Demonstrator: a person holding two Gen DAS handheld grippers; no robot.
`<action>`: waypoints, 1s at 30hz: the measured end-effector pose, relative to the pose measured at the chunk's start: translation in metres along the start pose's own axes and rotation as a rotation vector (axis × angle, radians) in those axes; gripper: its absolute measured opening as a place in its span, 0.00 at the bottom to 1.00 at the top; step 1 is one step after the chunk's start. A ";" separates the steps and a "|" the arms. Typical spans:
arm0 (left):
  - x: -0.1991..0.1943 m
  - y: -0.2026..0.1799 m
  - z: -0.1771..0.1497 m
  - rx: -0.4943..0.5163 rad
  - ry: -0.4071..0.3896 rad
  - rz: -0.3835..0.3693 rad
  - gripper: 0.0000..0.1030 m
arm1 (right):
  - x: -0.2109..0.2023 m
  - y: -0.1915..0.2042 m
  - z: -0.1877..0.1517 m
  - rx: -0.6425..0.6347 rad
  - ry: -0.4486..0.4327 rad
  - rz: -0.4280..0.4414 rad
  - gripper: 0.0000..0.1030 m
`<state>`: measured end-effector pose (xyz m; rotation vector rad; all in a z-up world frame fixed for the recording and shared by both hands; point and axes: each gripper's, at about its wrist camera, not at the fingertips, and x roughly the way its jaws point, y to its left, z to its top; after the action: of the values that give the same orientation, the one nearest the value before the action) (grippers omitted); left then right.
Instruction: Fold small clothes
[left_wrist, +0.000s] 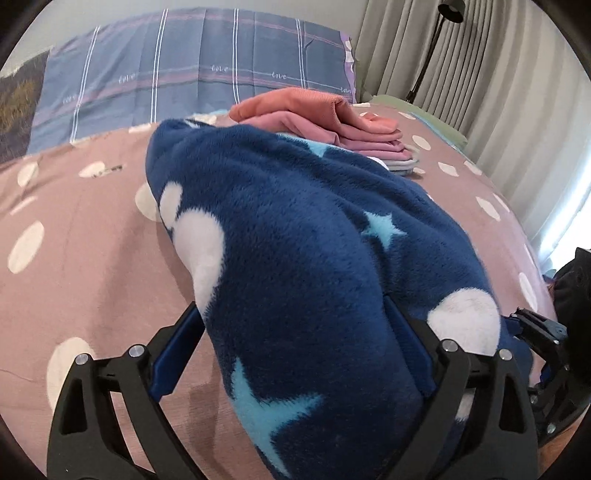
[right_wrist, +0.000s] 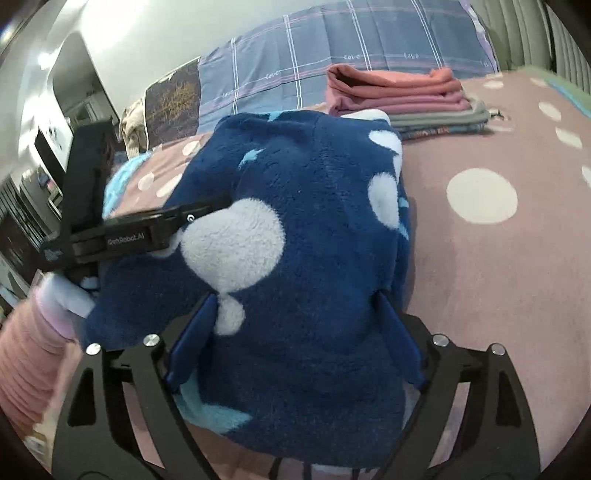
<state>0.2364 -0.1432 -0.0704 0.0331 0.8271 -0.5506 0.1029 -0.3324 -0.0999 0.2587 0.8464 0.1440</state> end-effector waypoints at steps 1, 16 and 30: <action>-0.003 0.003 -0.001 -0.015 -0.006 -0.004 0.93 | 0.003 -0.009 -0.001 0.049 0.008 0.043 0.96; -0.005 0.015 -0.006 -0.098 -0.041 -0.012 0.93 | -0.069 -0.032 -0.061 0.491 0.063 0.241 0.95; -0.004 0.017 -0.008 -0.117 -0.053 -0.027 0.94 | -0.016 -0.031 -0.050 0.850 0.060 0.219 0.98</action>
<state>0.2369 -0.1247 -0.0761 -0.0997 0.8082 -0.5260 0.0554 -0.3580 -0.1284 1.1499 0.9016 -0.0132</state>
